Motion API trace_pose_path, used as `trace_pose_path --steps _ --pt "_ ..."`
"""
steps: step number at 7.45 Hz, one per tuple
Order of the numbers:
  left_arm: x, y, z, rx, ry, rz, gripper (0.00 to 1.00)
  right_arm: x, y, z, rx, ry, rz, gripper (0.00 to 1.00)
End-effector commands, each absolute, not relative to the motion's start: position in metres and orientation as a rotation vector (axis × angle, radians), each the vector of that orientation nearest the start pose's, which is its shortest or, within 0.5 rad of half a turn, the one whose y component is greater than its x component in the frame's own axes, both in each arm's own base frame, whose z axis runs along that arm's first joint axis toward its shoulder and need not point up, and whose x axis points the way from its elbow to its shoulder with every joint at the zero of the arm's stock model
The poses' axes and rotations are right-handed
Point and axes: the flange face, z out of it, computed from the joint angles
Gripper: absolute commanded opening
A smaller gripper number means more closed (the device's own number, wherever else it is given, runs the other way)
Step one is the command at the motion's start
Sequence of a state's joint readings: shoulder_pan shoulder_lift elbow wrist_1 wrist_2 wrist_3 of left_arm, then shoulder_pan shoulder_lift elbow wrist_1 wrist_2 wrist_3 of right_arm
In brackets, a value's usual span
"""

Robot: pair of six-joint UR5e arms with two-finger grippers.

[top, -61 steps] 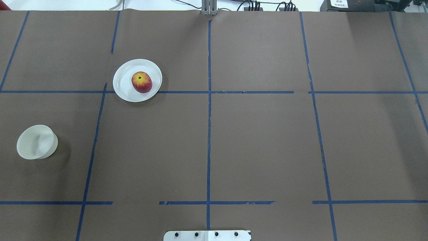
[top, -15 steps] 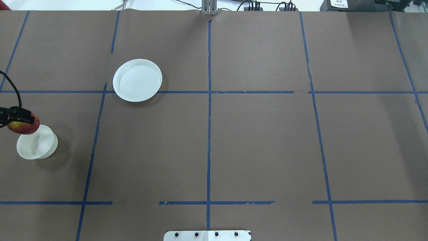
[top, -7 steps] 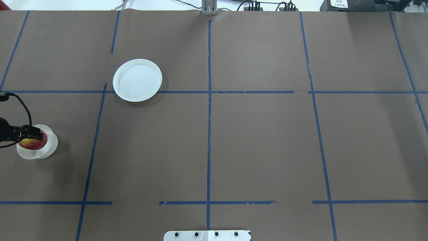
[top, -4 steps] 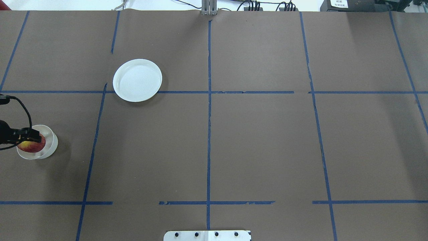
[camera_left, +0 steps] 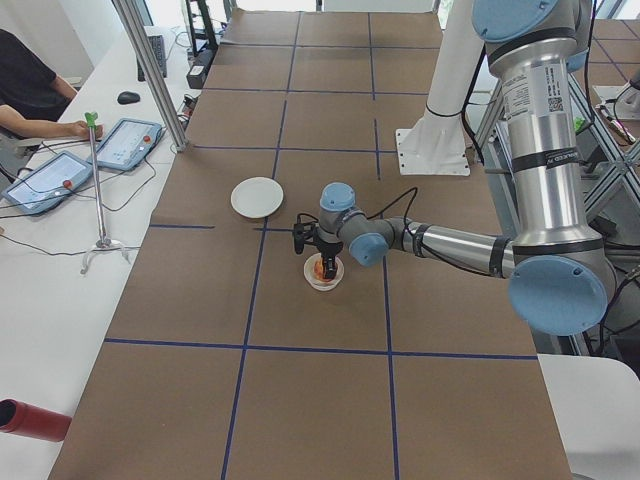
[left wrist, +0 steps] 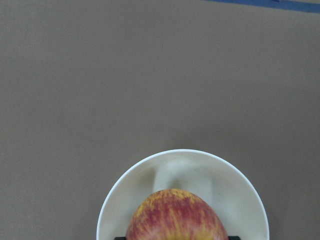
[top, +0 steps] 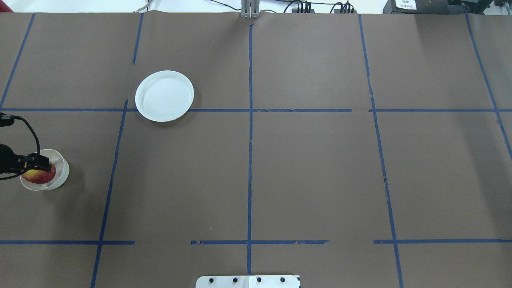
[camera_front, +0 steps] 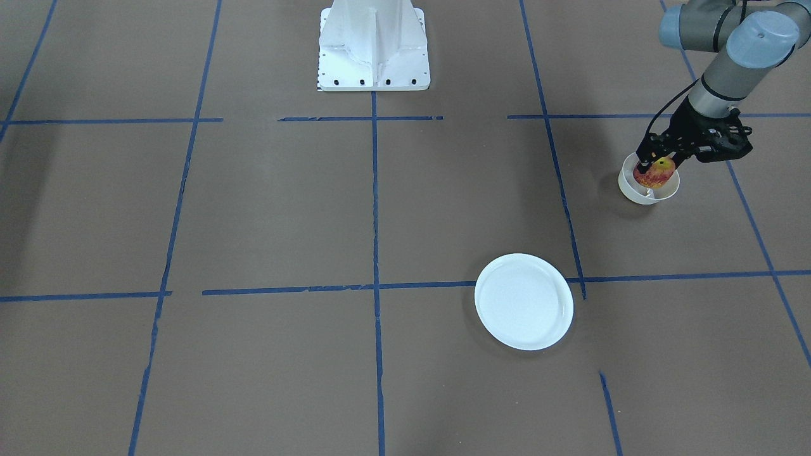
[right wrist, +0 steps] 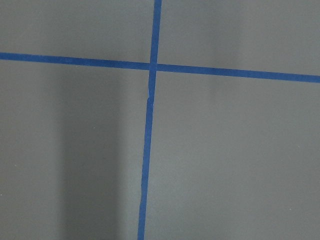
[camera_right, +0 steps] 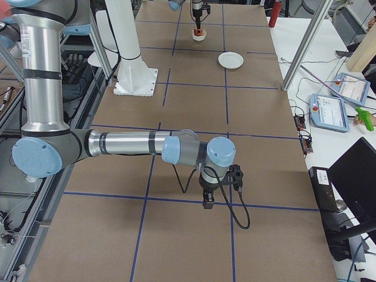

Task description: Move apple from plate to bowl

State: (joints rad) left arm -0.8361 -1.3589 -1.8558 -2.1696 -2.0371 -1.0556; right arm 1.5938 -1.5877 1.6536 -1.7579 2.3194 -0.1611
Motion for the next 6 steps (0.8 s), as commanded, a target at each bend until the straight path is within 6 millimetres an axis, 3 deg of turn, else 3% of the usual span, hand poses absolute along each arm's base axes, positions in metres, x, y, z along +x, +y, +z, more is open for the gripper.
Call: trace_pose_path --steps 1,3,4,6 --pt "0.226 -0.383 0.554 0.067 0.8 -0.145 1.0 0.076 -0.473 0.646 -0.046 -0.755 -0.086 1.0" --pt "0.219 -0.382 0.524 0.074 0.873 -0.036 1.0 0.076 -0.473 0.646 -0.046 -0.755 -0.086 1.0" --pt "0.187 -0.396 0.525 0.097 0.885 -0.027 1.0 0.076 -0.473 0.646 -0.046 -0.755 -0.086 1.0" --pt "0.129 -0.448 0.506 0.268 0.835 0.058 1.0 0.076 -0.473 0.646 -0.046 -0.755 -0.086 1.0"
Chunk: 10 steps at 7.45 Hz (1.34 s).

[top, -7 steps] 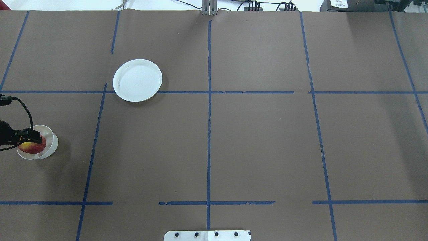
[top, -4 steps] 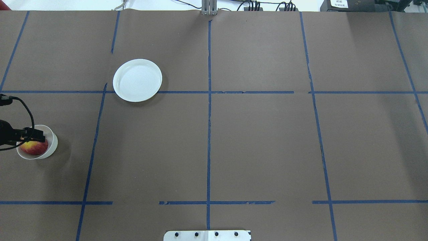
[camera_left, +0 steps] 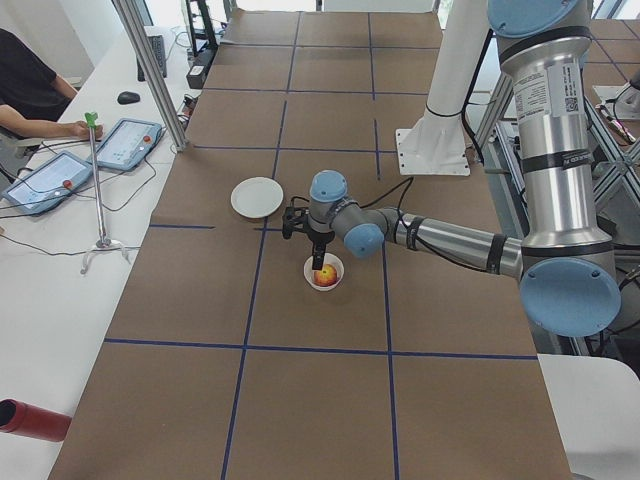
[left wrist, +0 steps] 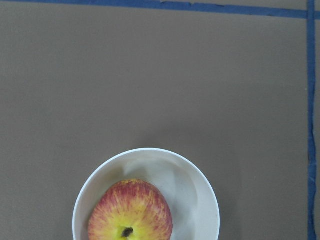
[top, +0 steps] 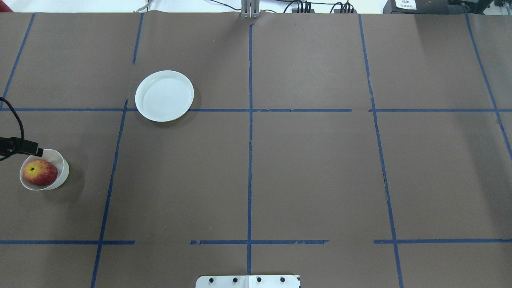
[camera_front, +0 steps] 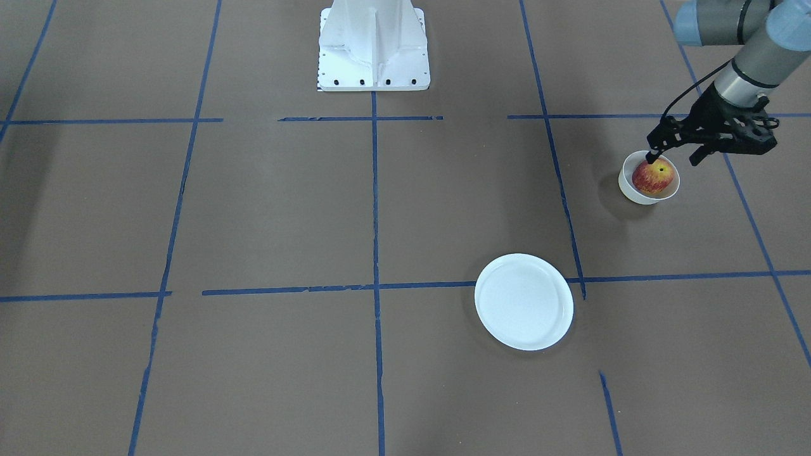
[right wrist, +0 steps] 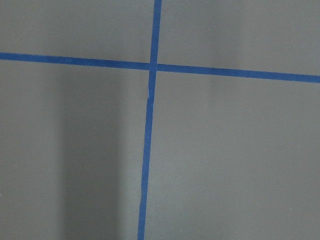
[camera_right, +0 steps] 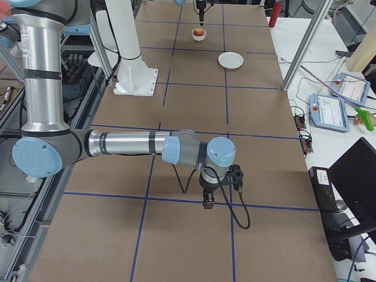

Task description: Move apple from plate to bowl

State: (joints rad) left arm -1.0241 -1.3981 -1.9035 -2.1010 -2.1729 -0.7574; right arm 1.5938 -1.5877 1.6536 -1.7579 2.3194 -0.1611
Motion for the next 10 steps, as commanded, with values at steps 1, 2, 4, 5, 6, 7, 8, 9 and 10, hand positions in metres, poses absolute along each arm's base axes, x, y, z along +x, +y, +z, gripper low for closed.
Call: trace_pose_path --steps 1,2,4,5,6,7,8,9,10 --pt "0.108 -0.474 0.493 0.304 0.798 0.083 1.0 0.076 -0.473 0.646 -0.046 -0.755 -0.086 1.0" --pt "0.089 -0.498 0.489 0.308 0.747 0.124 1.0 0.076 -0.473 0.646 -0.046 -0.755 -0.086 1.0" --pt "0.032 -0.526 0.516 0.336 0.675 0.197 1.0 0.076 -0.473 0.646 -0.046 -0.755 -0.086 1.0" --pt "-0.002 -0.529 0.548 0.317 0.676 0.193 1.0 0.076 -0.473 0.646 -0.046 -0.755 -0.086 1.0" --pt "-0.044 -0.526 0.586 0.293 0.72 0.181 1.0 0.076 -0.473 0.646 -0.046 -0.755 -0.086 1.0" --pt "-0.064 -0.515 0.615 0.25 0.796 0.141 1.0 0.076 -0.473 0.646 -0.046 -0.755 -0.086 1.0" --pt "-0.068 -0.49 0.64 0.199 0.811 0.109 1.0 0.076 -0.473 0.646 -0.046 -0.755 -0.086 1.0" --pt "-0.068 -0.479 0.652 0.175 0.812 0.099 1.0 0.076 -0.473 0.646 -0.046 -0.755 -0.086 1.0" --pt "-0.068 -0.478 0.658 0.15 0.811 0.087 1.0 0.076 -0.473 0.646 -0.046 -0.755 -0.086 1.0"
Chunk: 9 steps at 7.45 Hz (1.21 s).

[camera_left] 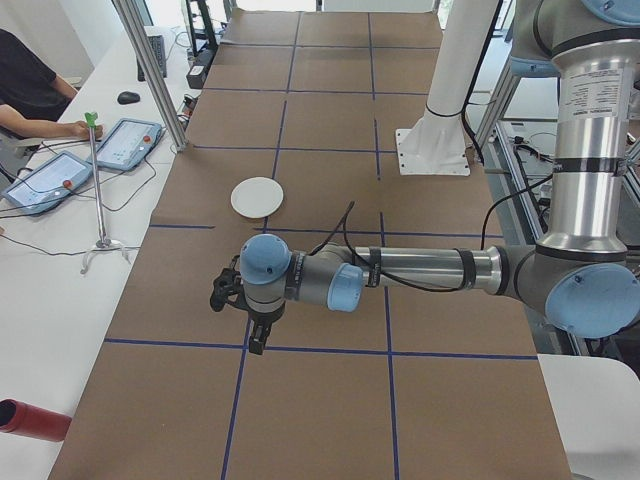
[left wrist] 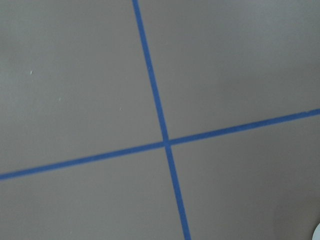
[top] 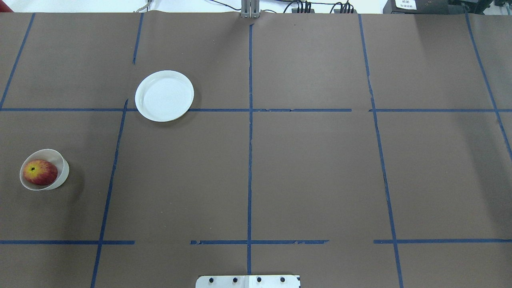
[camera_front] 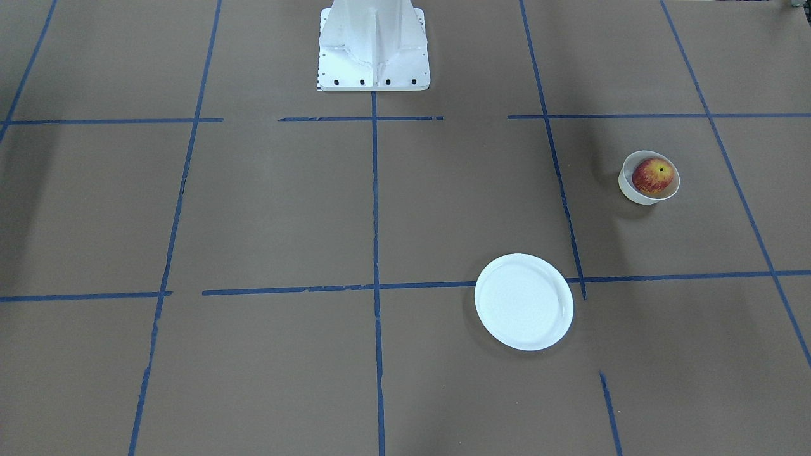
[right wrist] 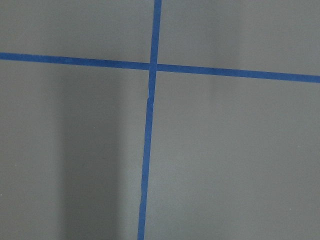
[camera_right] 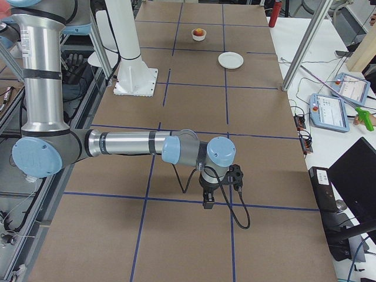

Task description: Move apple from plate to bowl

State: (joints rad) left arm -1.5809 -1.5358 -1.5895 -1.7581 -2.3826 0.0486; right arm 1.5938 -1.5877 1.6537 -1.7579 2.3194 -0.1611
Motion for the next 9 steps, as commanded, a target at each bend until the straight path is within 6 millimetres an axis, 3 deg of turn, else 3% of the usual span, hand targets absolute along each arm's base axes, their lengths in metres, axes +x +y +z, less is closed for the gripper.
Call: trace_pose_path --steps 1,4,6,9 --pt "-0.068 -0.48 0.657 0.109 0.81 0.07 1.0 0.076 -0.473 0.646 -0.046 -0.755 -0.086 1.0" --pt "-0.067 -0.475 0.656 0.108 0.805 0.129 1.0 0.076 -0.473 0.646 -0.046 -0.755 -0.086 1.0" --pt "-0.068 -0.464 0.67 0.071 0.807 0.129 1.0 0.076 -0.473 0.646 -0.046 -0.755 -0.086 1.0" --pt "-0.069 -0.464 0.668 0.077 0.812 0.127 1.0 0.076 -0.473 0.646 -0.046 -0.755 -0.086 1.0"
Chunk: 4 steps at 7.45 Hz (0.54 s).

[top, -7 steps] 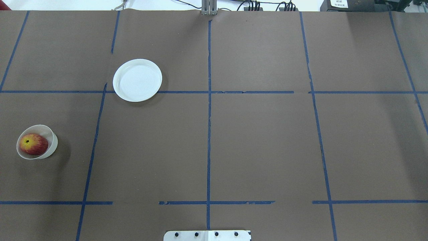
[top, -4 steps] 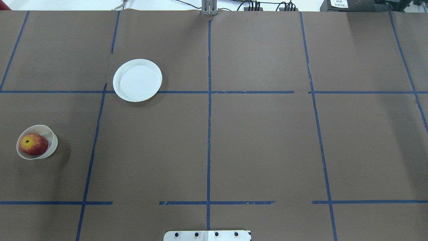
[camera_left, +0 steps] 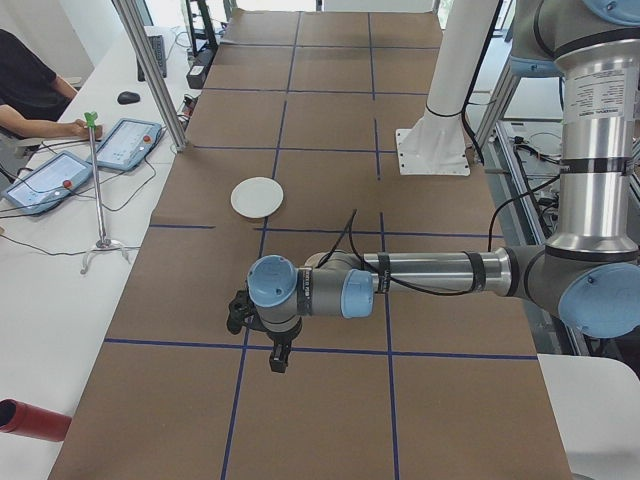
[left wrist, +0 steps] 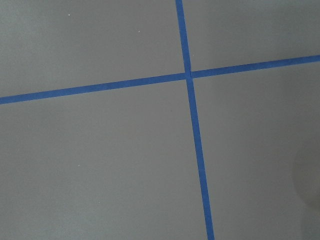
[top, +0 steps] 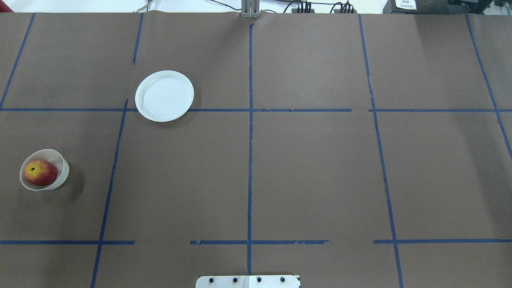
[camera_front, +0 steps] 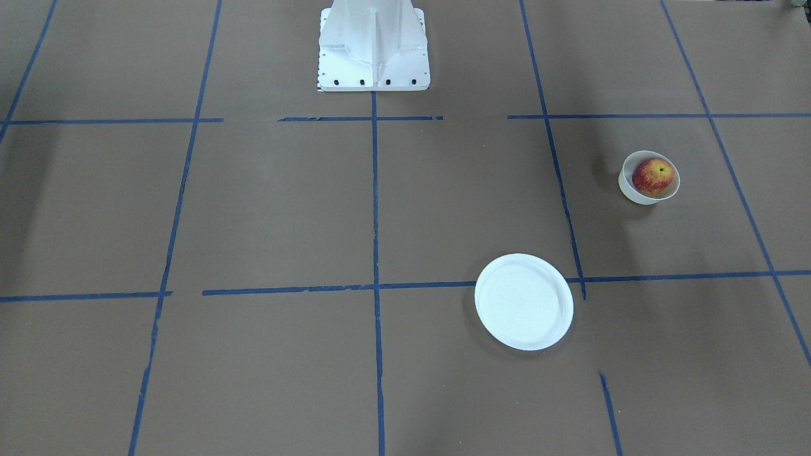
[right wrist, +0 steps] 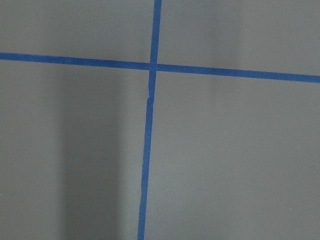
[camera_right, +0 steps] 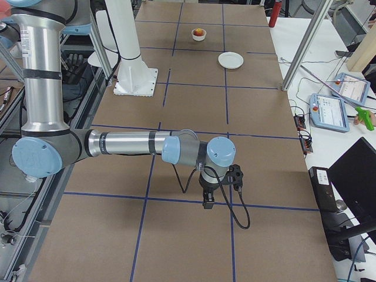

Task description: Move apple from plate to bowl

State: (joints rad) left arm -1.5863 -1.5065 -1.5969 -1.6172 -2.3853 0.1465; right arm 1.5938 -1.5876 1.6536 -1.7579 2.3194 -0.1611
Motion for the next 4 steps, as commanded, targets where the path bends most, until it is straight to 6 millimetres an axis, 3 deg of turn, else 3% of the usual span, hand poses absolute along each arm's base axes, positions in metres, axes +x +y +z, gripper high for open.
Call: trace_pose_path --steps 1,4 --pt "-0.0697 -0.4646 0.6679 0.079 0.807 0.127 1.0 0.0764 -0.4727 0.6461 -0.046 -0.755 -0.086 1.0" --pt "-0.0765 -0.4663 0.6643 0.094 0.801 0.118 1.0 0.0764 -0.4727 0.6461 -0.046 -0.755 -0.086 1.0"
